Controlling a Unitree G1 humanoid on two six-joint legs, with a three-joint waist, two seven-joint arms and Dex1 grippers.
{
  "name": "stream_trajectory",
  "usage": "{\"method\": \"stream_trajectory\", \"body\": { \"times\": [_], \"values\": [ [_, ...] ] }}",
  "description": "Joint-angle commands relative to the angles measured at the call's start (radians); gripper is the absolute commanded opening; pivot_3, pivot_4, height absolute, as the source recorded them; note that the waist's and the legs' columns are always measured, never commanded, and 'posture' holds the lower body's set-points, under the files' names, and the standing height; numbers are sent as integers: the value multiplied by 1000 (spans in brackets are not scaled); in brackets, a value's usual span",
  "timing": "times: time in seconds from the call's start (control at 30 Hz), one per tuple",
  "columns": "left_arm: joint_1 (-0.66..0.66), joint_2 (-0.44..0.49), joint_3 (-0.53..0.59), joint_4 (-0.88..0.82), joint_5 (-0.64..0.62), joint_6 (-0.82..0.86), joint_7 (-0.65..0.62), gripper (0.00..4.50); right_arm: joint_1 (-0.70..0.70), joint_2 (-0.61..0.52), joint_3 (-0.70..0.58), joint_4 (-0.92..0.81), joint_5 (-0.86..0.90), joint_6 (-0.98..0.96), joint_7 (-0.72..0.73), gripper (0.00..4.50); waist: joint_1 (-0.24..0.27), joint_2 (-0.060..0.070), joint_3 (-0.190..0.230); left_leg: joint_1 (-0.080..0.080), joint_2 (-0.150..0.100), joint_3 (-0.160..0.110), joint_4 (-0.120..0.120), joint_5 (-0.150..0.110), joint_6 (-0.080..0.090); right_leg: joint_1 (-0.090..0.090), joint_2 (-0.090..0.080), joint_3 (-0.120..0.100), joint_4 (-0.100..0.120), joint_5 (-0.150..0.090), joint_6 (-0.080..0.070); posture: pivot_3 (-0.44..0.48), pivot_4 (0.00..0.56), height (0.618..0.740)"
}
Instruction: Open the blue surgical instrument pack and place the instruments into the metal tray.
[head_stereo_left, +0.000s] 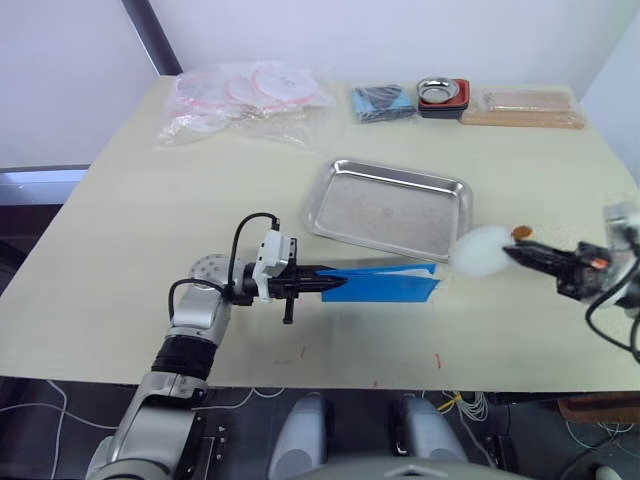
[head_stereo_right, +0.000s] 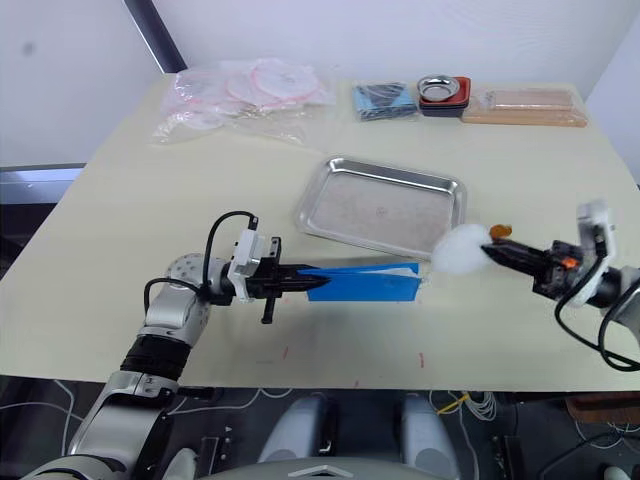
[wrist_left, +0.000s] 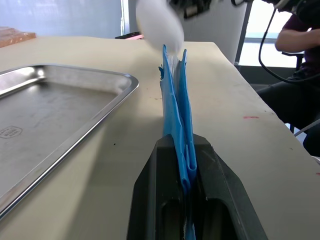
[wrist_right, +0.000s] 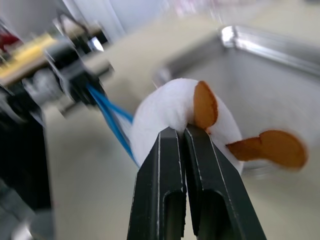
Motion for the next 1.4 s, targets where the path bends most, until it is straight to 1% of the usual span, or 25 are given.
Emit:
{"method": "stream_trajectory", "body": {
  "times": [0.03, 0.1, 0.17, 0.3, 0.43, 0.5, 0.57, 0.7, 0.8, 0.83, 0.87, 0.9, 0.93, 0.97, 1.0, 1.07, 1.1, 1.13, 1.2, 1.33, 1.4],
  "values": [
    [-5, -6, -35, -3, 27, 9, -3, 0, -73, -9, -95, -69, 214, 100, -47, 60, 0, 0, 0, 0, 0, 0, 0, 0, 0, 0, 0, 0, 0, 0, 0, 0, 150, 740],
    [-10, -7, -39, -1, 29, 9, -5, 0, -113, 9, -93, -88, 271, 122, -93, 60, 0, 0, 0, 0, 0, 0, 0, 0, 0, 0, 0, 0, 0, 0, 0, 0, 150, 740],
    [-16, -9, -43, 2, 30, 10, -6, 0, -144, 30, -68, -111, 288, 126, -137, 60, 1, 0, 0, 0, 0, 0, 0, 0, 0, 0, 0, 0, 0, 0, 0, 0, 150, 740],
    [-34, -18, -53, 11, 34, 12, -8, 0, -218, 84, 47, -171, 240, 96, -191, 60, 1, 0, 0, -1, 0, -1, 0, 0, 0, 0, 0, -1, -1, 0, 0, 0, 150, 740],
    [-43, -23, -65, 19, 42, 5, -15, 0, -272, 131, 175, -185, 120, 34, -194, 60, 2, 0, 0, -1, 0, -1, 0, 0, 0, -1, 0, -1, -1, 0, 0, 0, 150, 740],
    [-45, -23, -66, 21, 44, 3, -16, 0, -265, 129, 186, -156, 78, 5, -180, 60, 6, 0, 0, -2, -1, -2, 0, 0, 0, -1, 0, -2, -1, 0, 0, 0, 150, 740],
    [-43, -19, -63, 20, 44, 1, -14, 0, -219, 85, 185, -119, 1, -49, -132, 60, 14, 0, 0, -3, -1, -2, 0, 0, 0, -1, -1, -2, -2, 0, 0, 0, 150, 740],
    [-35, -13, -60, 19, 44, -3, -10, 0, -166, 35, 167, -44, -65, -101, -83, 60, 18, 0, 0, -3, -1, -1, 0, 0, 0, -1, -1, -2, -2, 0, 0, 0, 150, 740],
    [-29, -13, -58, 25, 47, -8, -5, 0, -92, -26, 155, 18, -130, -146, -20, 832, 18, 1, 0, -2, -1, -1, 0, 0, 0, -2, 0, -1, -1, 0, 0, 0, 150, 740],
    [-28, -13, -59, 25, 47, -10, -4, 0, -75, -35, 147, 23, -129, -142, -10, 1200, 18, 1, 0, -2, 0, -1, 0, 0, 0, -1, 0, -1, -1, 0, 0, 0, 150, 740],
    [-27, -13, -59, 26, 48, -11, -4, 0, -41, -50, 139, 13, -133, -140, 5, 1444, 18, 1, 0, -2, 0, -1, 0, 0, 0, -1, 0, -1, -1, 0, 0, 0, 150, 740],
    [-26, -14, -59, 26, 48, -11, -3, 0, 8, -69, 129, -7, -135, -131, 22, 1993, 19, 1, 0, -2, 0, 0, 0, 0, 0, -1, 0, -1, 0, 0, 0, 0, 150, 740],
    [-26, -14, -59, 26, 48, -11, -2, 0, 61, -89, 125, -30, -141, -127, 43, 2386, 19, 1, 0, -1, 0, -1, 0, 0, 0, -1, 0, -1, -1, 0, 0, 0, 150, 740],
    [-26, -15, -59, 27, 48, -12, -2, 0, 112, -104, 126, -54, -153, -134, 62, 2575, 20, 1, 0, -1, 0, -1, 0, 0, 0, -1, 0, -1, -1, 0, 0, 0, 150, 740],
    [-26, -16, -60, 28, 49, -12, -3, 0, 163, -114, 131, -79, -166, -142, 74, 2892, 21, 2, -1, -2, 0, -1, 0, 0, 0, -1, 1, -1, -1, 0, 0, 0, 150, 740],
    [-26, -17, -62, 33, 50, -15, -5, 0, 243, -124, 137, -126, -180, -148, 84, 3988, 19, 2, -1, -2, 0, -1, 0, 0, 0, -1, 1, -1, -1, -1, 0, 0, 150, 740],
    [-27, -18, -63, 35, 51, -16, -6, 0, 271, -123, 135, -148, -175, -140, 84, 4349, 17, 2, -1, -2, 0, -1, 0, 0, 0, -1, 1, -1, -1, -1, 0, 0, 150, 740],
    [-28, -18, -63, 37, 51, -17, -8, 0, 292, -119, 134, -166, -170, -130, 78, 4433, 15, 2, -1, -1, 0, 0, 0, 0, 0, -1, 1, 0, -1, -1, 1, 0, 150, 740],
    [-32, -19, -66, 43, 53, -19, -12, 0, 334, -103, 170, -185, -233, -165, 43, 4433, 12, 2, -1, 0, 0, 1, 0, 0, 0, -1, 1, 1, -1, 0, 1, 0, 150, 740],
    [-36, -23, -72, 49, 54, -22, -19, 0, 362, -69, 243, -152, -387, -263, -37, 4433, 12, 2, -1, 1, 0, 1, 2, 0, 0, 1, 1, 1, -1, -1, 1, 0, 150, 740],
    [-36, -24, -73, 48, 53, -21, -20, 0, 390, -89, 270, -136, -446, -319, -15, 4433, 14, 2, -1, 1, -1, 1, 2, 0, 0, 1, 1, 1, -1, -1, 1, 0, 150, 740]
  ]
}}
